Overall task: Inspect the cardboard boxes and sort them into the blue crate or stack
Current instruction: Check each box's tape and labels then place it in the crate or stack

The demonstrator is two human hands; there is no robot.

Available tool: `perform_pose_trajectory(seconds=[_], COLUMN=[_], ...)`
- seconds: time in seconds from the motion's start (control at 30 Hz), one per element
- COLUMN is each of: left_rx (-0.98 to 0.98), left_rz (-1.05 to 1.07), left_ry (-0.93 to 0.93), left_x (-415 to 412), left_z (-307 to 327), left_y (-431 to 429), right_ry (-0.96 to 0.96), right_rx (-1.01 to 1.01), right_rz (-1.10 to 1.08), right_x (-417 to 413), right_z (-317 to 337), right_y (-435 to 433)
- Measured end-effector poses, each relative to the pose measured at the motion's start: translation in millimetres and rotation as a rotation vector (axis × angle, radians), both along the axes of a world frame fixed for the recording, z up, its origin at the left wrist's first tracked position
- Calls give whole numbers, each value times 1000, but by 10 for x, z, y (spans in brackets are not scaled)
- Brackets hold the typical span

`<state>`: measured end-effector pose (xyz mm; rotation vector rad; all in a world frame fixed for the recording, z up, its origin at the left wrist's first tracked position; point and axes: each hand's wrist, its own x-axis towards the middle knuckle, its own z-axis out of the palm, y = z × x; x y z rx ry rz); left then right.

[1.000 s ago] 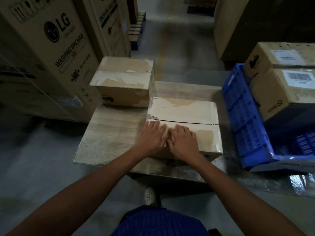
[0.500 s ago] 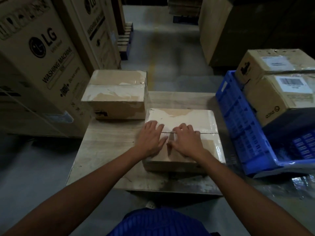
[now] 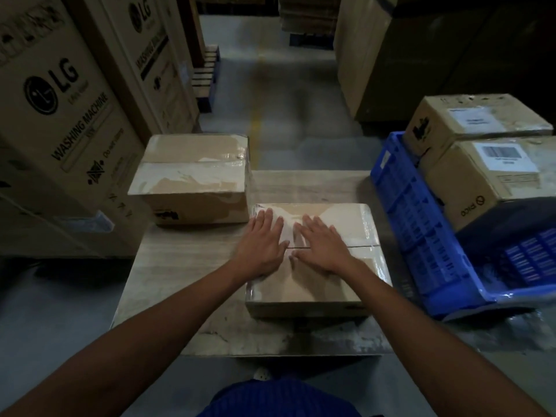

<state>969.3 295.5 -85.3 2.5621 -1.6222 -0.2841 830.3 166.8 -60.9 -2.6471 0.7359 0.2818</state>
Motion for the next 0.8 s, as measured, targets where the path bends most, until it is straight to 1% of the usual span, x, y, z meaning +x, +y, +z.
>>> perform_pose_trajectory(seconds=[0.07,0.1,0.17,0.2,0.27,0.33,0.5,0.57,0.63,0.73,0.8], left_rx=[-52,-91,-121,-98,-33,0,75,117,107,5,-12], left_rz=[6,-8,-38,-43,-40,-28,-26,3,42,49,-5], left_ry=[54,83,144,161,119,68,45,31,39,91,106], left_x=[-123,-211,-432,-537,-683,-729,-703,-744,-845,-1101,-1269], left_z=[92,127,128,104,19,-50,-24,28,92,120,45], left_y=[-113,-208,-424,-514,-617,-618,-674,-707,-679,-511,-362], right_ry=[-59,-54,22,62,113,132,167,157,107,-11,-14], right_rx=[37,-8,-111,-132,-145,-133,-95,-61,-65,-147,-210], right_rz=[-99,-153,-216,-212,-164,-127,-118,-104,-125,-230,-196], right_x=[-163,-264,-450,-513,-598,-640,-631,-635,-713,-934,-1095], right_z=[61,62,31,9,-15,-14,17,48,107,160,92], right_y=[-169,-266,-436,-482,-511,-509,-539,-573,-558,-354,-146])
